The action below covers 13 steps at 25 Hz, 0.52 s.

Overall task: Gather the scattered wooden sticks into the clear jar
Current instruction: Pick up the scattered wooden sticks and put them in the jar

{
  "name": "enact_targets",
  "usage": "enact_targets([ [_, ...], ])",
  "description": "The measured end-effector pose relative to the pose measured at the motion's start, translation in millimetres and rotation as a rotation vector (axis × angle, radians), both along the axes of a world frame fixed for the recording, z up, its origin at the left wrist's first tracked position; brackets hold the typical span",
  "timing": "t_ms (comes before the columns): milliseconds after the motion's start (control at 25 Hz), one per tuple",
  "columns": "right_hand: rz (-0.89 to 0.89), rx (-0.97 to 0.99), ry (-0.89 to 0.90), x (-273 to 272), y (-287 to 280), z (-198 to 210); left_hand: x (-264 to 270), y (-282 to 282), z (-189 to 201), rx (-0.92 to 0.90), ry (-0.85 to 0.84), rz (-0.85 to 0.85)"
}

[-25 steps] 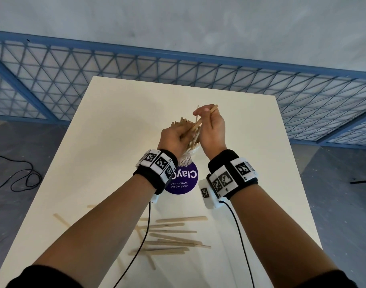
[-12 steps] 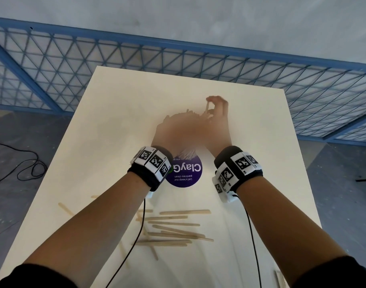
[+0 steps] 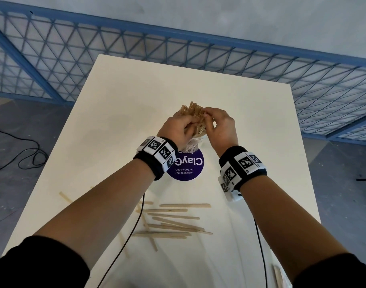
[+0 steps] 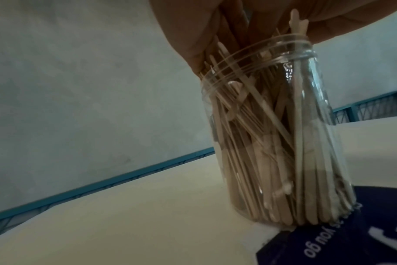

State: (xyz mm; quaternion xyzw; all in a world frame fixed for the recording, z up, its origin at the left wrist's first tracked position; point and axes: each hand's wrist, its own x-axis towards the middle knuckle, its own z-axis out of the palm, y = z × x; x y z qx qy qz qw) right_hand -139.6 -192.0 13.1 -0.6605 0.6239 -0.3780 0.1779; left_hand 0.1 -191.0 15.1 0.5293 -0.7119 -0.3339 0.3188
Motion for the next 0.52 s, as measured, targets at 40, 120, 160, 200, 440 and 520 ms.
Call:
enact_targets([
  [40,0.025,-0.008,0.024,-2,0,-3,1,2,0,-0.040,-0.022,-0.026],
  [120,0.078,0.004,0.068,-5,1,-5,2,6,-3,-0.164,-0.120,-0.101],
  [160,0.106,0.035,0.087,-5,2,-5,2,8,-6,-0.217,-0.207,-0.136],
  [200,0.139,0.071,0.106,-5,3,-4,2,8,-10,-0.246,-0.296,-0.172],
  [440,-0.113,-0.067,-0.154,2,9,7,12,22,-14,-0.257,-0.309,-0.085],
  [520,-0.274,-0.027,-0.291,5,10,9,12,26,-12,-0.244,-0.204,0.049],
])
